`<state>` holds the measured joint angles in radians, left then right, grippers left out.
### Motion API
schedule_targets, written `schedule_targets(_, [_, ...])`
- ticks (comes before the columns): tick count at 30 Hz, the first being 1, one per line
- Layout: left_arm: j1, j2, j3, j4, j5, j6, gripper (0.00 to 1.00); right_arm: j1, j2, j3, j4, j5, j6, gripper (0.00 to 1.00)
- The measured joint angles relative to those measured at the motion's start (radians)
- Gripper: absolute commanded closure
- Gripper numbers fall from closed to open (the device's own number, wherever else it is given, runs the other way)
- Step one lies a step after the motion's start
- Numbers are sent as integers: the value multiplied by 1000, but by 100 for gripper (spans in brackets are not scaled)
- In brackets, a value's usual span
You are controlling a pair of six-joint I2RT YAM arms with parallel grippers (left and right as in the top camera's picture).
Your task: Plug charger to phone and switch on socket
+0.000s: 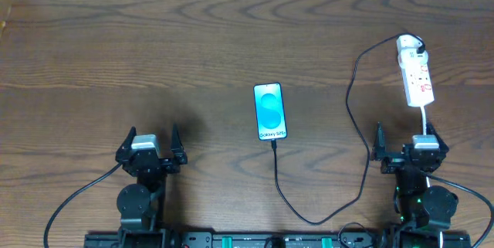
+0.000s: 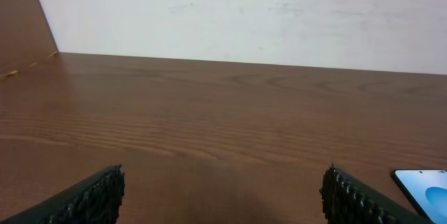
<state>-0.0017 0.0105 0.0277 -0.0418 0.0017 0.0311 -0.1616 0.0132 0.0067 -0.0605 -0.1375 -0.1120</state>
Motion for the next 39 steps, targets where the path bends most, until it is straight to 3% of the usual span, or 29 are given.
schedule_targets(16, [0, 0, 0, 0, 0, 0, 10, 85, -1, 0, -3, 19, -84, 1])
schedule_targets(39, [0, 0, 0, 0, 0, 0, 10, 85, -1, 0, -3, 22, -101, 1])
